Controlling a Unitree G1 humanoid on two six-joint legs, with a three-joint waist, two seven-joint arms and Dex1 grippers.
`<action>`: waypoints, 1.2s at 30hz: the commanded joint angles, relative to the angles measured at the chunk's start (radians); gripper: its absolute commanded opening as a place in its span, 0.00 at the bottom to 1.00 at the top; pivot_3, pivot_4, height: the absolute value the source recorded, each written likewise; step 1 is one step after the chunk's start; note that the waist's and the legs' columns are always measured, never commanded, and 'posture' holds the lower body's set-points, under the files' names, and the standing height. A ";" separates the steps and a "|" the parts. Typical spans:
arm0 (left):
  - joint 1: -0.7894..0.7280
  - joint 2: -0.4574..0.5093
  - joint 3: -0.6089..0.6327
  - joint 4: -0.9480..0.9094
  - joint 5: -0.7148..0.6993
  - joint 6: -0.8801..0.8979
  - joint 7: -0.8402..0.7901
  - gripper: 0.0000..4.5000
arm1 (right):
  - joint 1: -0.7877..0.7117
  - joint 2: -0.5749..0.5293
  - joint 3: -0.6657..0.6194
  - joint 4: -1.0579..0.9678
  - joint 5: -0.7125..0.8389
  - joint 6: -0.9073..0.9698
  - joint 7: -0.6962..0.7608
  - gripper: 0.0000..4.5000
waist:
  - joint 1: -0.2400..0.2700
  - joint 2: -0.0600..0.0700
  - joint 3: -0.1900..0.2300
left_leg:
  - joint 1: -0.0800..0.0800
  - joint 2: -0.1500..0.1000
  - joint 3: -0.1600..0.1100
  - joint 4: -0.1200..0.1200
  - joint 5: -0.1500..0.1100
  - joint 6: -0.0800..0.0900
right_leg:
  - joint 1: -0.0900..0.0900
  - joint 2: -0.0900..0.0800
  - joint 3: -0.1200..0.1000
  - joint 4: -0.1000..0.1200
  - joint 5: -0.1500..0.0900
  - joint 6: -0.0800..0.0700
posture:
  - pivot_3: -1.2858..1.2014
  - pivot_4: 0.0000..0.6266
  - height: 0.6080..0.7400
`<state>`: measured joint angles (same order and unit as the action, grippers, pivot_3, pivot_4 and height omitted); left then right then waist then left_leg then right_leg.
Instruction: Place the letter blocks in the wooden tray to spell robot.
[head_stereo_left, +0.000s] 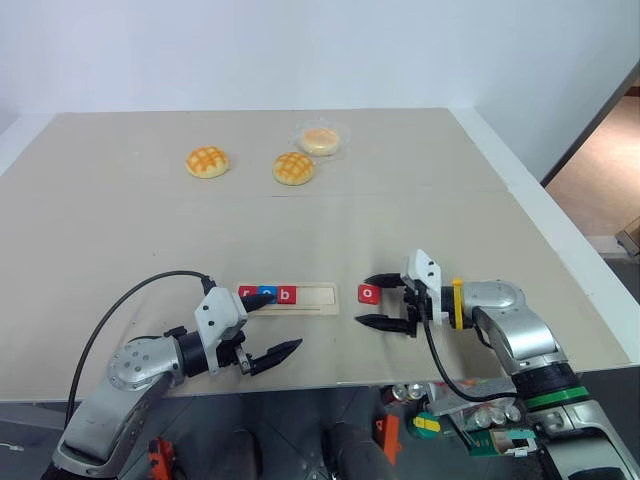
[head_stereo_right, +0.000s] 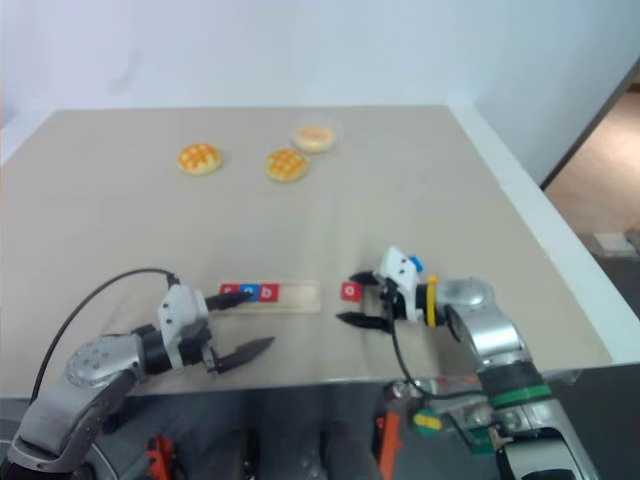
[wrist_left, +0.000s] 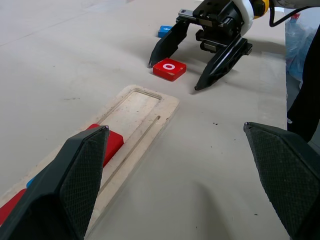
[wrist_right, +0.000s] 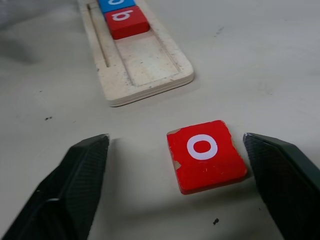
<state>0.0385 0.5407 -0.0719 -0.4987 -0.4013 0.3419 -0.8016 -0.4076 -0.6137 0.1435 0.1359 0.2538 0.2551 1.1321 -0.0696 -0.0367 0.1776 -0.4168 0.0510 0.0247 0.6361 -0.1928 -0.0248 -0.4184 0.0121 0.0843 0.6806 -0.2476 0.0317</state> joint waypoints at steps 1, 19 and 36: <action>0.008 0.005 0.012 -0.017 -0.010 -0.022 -0.005 1.00 | 0.059 -0.003 -0.031 -0.098 0.011 0.027 -0.045 0.84 | 0.000 0.000 0.000 | 0.000 0.000 0.000 0.000 0.000 0.000 | 0.000 0.000 0.000 0.000 0.000 0.000 | 0.52 0.24 1.00; 0.012 0.000 0.004 0.000 -0.004 -0.035 -0.003 1.00 | 0.139 -0.001 -0.047 -0.214 0.024 0.088 -0.149 0.27 | 0.000 0.000 0.000 | 0.001 0.000 0.001 0.000 0.000 0.000 | 0.000 0.000 0.001 0.000 0.000 0.000 | 0.52 0.24 1.00; 0.013 -0.090 0.057 0.005 -0.001 0.002 0.168 1.00 | -0.256 0.091 0.146 -0.150 0.000 0.181 -0.037 0.27 | -0.001 0.000 0.000 | 0.000 0.001 0.000 -0.001 0.000 0.000 | -0.001 0.001 0.000 0.000 -0.001 -0.001 | 0.52 0.24 1.00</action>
<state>0.0545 0.4544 -0.0317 -0.4756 -0.3928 0.3371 -0.6550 -0.6386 -0.5265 0.2715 -0.0253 0.2721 0.4524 1.0860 -0.0710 -0.0367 0.1777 -0.4173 0.0515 0.0252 0.6348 -0.1929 -0.0248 -0.4195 0.0124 0.0844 0.6804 -0.2483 0.0312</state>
